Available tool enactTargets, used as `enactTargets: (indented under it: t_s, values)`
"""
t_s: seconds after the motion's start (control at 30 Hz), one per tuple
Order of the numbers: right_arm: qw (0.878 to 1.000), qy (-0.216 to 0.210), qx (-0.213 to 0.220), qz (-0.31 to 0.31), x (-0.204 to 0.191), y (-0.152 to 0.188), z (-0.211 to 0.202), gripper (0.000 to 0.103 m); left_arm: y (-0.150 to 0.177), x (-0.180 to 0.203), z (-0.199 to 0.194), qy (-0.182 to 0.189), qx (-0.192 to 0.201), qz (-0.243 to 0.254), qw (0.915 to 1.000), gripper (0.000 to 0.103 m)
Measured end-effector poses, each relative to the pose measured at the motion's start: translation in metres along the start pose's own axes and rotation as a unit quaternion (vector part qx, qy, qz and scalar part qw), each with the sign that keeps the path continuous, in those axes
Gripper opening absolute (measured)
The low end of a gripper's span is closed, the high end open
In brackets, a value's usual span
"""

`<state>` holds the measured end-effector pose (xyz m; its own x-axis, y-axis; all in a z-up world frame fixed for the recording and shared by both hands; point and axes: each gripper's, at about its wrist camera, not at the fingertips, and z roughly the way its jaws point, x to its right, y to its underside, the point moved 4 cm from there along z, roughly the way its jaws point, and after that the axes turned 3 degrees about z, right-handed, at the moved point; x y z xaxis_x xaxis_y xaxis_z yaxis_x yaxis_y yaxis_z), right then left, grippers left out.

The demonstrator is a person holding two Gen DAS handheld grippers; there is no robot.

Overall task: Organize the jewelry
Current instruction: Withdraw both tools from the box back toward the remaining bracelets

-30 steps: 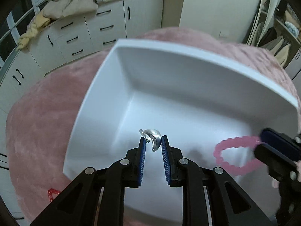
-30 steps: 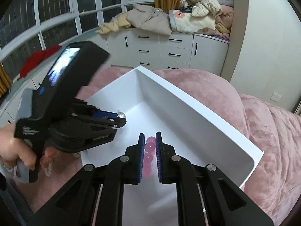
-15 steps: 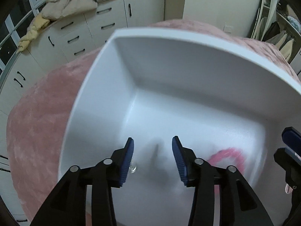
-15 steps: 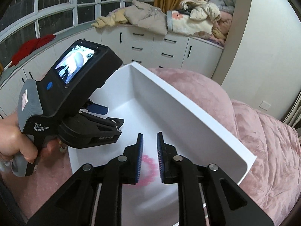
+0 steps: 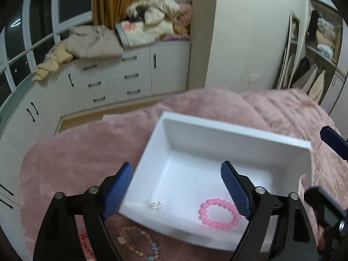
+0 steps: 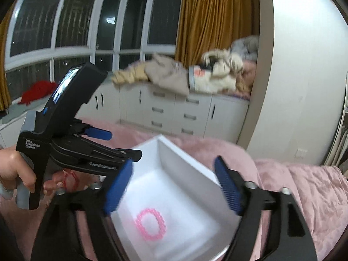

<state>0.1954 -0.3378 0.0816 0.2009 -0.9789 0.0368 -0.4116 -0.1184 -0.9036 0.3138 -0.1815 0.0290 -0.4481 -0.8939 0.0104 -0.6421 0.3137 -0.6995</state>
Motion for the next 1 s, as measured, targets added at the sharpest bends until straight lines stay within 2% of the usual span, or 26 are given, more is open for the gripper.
enactTargets:
  t_s: [0.03,0.1,0.27,0.33,0.43,0.63,0.83,1.0]
  values:
    - [1.000,-0.002,0.012,-0.005,-0.003,-0.002,-0.004,0.093,0.000,-0.004,-0.010,0.000,0.011,-0.004,0.9999,0.092]
    - [0.999,-0.005,0.034,-0.019,-0.012,-0.004,-0.011,0.099,-0.001,-0.015,-0.027,-0.006,0.030,-0.007,0.9995,0.093]
    - [0.995,-0.035,0.068,-0.063,-0.040,-0.003,-0.020,0.098,0.010,-0.046,-0.073,-0.039,0.069,-0.020,0.9967,0.097]
    - [0.994,-0.037,0.074,-0.076,-0.052,-0.001,-0.020,0.098,0.017,-0.059,-0.088,-0.049,0.077,-0.030,0.9954,0.098]
    - [0.990,-0.064,0.083,-0.090,-0.070,0.002,-0.023,0.098,0.034,-0.078,-0.109,-0.076,0.085,-0.032,0.9929,0.098]
    - [0.983,-0.108,0.073,-0.128,-0.109,0.014,-0.027,0.098,0.072,-0.113,-0.145,-0.163,0.119,-0.036,0.9787,0.100]
    - [0.977,-0.134,0.064,-0.151,-0.141,0.027,-0.019,0.098,0.112,-0.136,-0.153,-0.183,0.109,-0.049,0.9757,0.100]
    - [0.974,-0.152,0.041,-0.164,-0.166,0.045,-0.004,0.097,0.144,-0.143,-0.143,-0.182,0.094,-0.044,0.9778,0.100]
